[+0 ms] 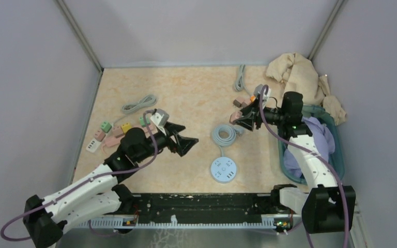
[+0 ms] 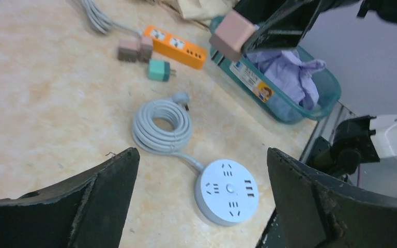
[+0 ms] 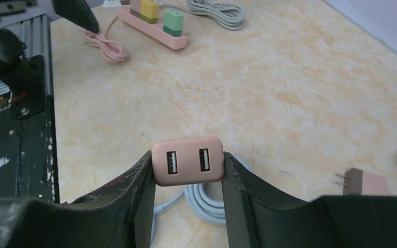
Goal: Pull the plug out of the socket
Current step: Place the plug at the center of the board.
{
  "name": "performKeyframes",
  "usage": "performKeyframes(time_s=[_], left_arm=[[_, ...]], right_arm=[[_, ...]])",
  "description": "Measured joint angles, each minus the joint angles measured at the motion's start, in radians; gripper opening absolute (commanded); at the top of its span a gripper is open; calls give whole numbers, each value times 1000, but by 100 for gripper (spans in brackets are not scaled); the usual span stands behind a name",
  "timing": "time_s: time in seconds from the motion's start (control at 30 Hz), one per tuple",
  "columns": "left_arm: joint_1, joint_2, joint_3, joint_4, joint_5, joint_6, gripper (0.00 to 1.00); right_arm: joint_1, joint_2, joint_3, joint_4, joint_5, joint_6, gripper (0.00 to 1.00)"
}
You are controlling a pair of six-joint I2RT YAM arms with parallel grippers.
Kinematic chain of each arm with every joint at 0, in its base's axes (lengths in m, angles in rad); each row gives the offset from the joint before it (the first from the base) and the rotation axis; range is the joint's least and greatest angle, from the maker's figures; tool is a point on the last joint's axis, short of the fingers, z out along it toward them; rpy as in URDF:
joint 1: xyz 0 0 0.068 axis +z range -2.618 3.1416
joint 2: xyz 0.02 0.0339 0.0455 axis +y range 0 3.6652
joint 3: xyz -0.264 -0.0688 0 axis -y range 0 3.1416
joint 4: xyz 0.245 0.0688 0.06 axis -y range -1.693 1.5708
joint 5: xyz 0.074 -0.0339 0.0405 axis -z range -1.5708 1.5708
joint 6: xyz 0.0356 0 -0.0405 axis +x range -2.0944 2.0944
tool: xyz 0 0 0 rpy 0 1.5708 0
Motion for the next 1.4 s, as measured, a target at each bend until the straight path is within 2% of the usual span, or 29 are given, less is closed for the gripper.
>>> performKeyframes(time_s=[0.1, 0.27, 0.37, 0.5, 0.63, 0.73, 1.23, 1.4], left_arm=[[5, -68, 114, -135, -60, 76, 100], [6, -74, 278, -278, -116, 208, 100], [6, -58, 319, -334, -165, 306, 100], [6, -31, 285, -372, -241, 410, 100], [10, -15, 183, -385, -296, 476, 100], [14, -11, 142, -405, -322, 501, 100], [45, -37, 113, -399, -356, 549, 100], [51, -30, 113, -398, -356, 552, 100]], right_arm=[[-3, 0, -27, 74, 89, 103, 3], [-5, 2, -31, 140, 216, 201, 4], [-5, 9, -29, 159, 290, 238, 4], [-5, 79, 41, 100, 394, 252, 4], [-5, 175, 187, 11, 489, 240, 4], [-5, 204, 227, 14, 536, 241, 4], [-5, 312, 87, 115, 797, 283, 10], [-5, 364, 79, 176, 853, 349, 17]])
